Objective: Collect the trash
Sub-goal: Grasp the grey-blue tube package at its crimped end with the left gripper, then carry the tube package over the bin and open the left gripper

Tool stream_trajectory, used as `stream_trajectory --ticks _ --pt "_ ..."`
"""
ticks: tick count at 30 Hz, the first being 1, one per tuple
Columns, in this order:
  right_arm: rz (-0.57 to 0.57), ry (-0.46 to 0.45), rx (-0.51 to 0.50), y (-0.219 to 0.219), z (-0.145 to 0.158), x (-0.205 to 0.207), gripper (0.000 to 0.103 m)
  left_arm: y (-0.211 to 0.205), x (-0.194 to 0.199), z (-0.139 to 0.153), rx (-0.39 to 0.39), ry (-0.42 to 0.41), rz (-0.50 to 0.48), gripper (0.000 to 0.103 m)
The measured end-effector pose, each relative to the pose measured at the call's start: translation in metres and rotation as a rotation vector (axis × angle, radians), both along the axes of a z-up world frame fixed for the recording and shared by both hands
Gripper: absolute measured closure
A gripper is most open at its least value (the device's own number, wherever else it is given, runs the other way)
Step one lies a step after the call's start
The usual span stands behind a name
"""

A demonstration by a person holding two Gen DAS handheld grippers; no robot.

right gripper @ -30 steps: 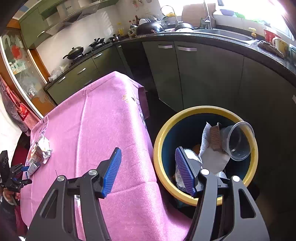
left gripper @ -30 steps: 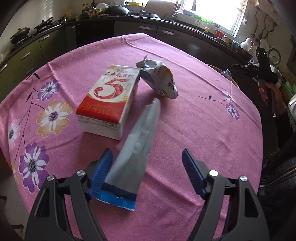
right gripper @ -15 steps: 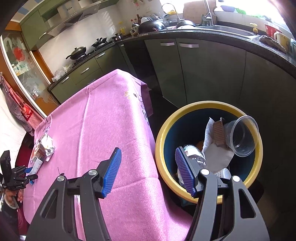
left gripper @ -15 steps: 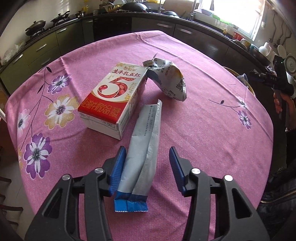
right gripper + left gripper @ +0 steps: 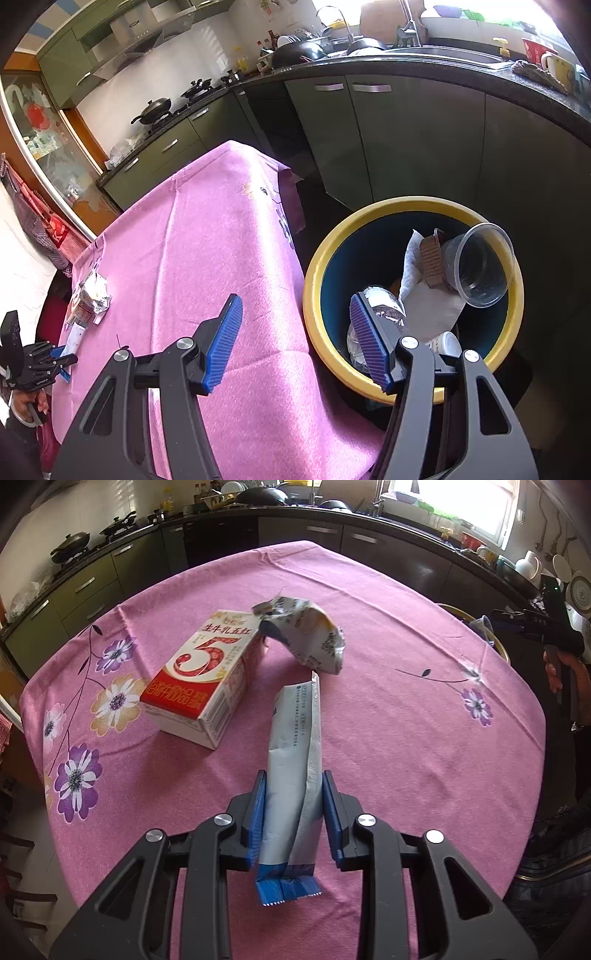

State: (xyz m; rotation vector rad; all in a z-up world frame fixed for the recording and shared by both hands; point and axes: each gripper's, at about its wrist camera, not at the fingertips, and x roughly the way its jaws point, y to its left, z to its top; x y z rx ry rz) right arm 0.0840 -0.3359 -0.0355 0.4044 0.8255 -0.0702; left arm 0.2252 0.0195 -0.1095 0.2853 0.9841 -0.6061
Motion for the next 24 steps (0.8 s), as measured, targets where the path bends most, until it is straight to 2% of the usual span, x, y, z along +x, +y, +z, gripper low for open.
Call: stream_trajectory --ticks 7,11,16,24 --pt "-0.005 -0.027 0.009 -0.005 0.007 -0.006 0.042 -0.035 -0.022 0.031 -0.057 -0.022 -0.077 0.075" --pt "-0.023 -0.055 0.006 -0.015 0.016 -0.015 0.042 -0.071 -0.028 0.049 -0.099 -0.017 -0.157 0.075" --pt "-0.088 -0.101 0.005 -0.041 0.028 -0.035 0.042 -0.14 -0.026 0.06 -0.143 -0.006 -0.296 0.075" --pt "-0.194 -0.145 0.023 -0.089 0.035 -0.078 0.042 -0.278 -0.002 0.05 -0.184 0.05 -0.456 0.075"
